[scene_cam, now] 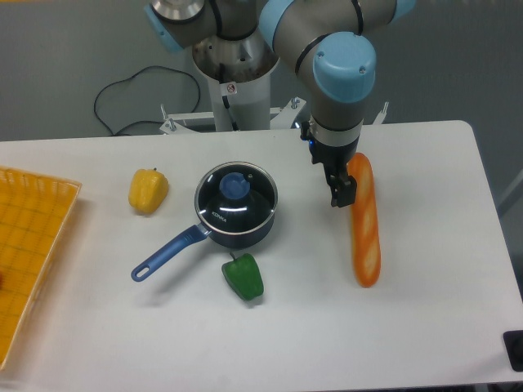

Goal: Open the lid
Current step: 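Move the gripper from beside the bread loaf toward the saucepan lid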

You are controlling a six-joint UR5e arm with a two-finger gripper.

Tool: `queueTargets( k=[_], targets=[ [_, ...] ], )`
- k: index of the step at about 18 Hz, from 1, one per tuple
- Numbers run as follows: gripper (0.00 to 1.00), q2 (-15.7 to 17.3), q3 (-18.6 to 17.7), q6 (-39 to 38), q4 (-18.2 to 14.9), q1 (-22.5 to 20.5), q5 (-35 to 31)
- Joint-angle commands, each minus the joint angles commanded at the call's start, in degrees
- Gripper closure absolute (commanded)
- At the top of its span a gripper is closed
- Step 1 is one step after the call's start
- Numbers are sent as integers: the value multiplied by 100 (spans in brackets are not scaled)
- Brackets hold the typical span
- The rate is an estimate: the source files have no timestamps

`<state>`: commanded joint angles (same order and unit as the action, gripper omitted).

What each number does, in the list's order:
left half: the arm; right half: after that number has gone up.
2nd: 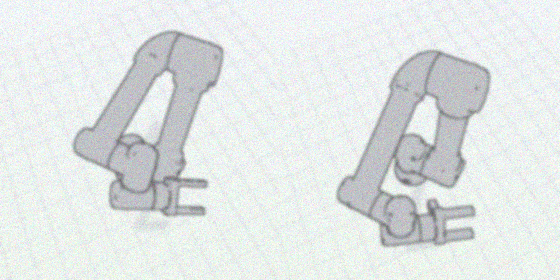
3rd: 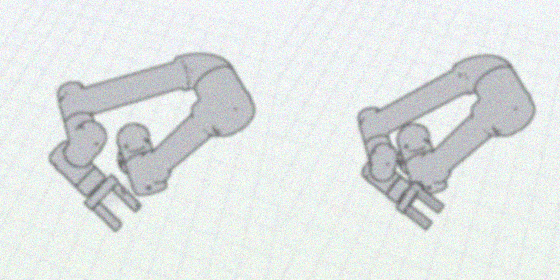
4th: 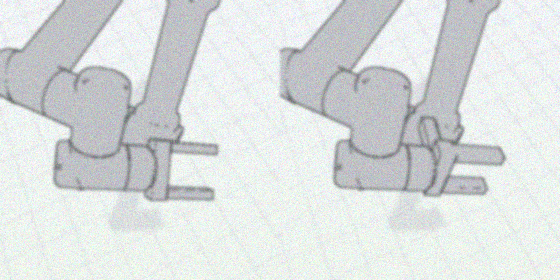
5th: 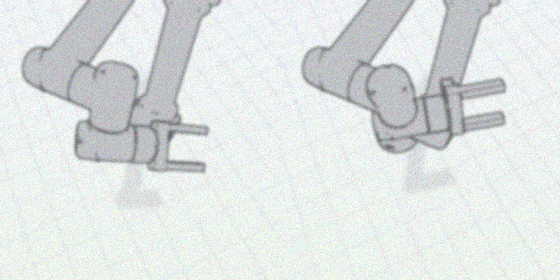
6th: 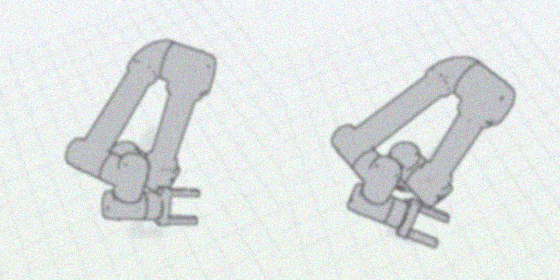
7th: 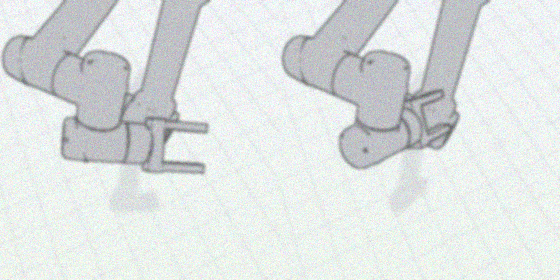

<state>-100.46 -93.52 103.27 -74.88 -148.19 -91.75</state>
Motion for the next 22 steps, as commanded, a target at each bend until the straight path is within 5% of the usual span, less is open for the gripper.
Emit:
queueTargets(
  k=[18,22],
  targets=[
    [0,-18,-308,-297,18,106,43],
    [0,-255,-282,-606,62,185,-18]
  ],
)
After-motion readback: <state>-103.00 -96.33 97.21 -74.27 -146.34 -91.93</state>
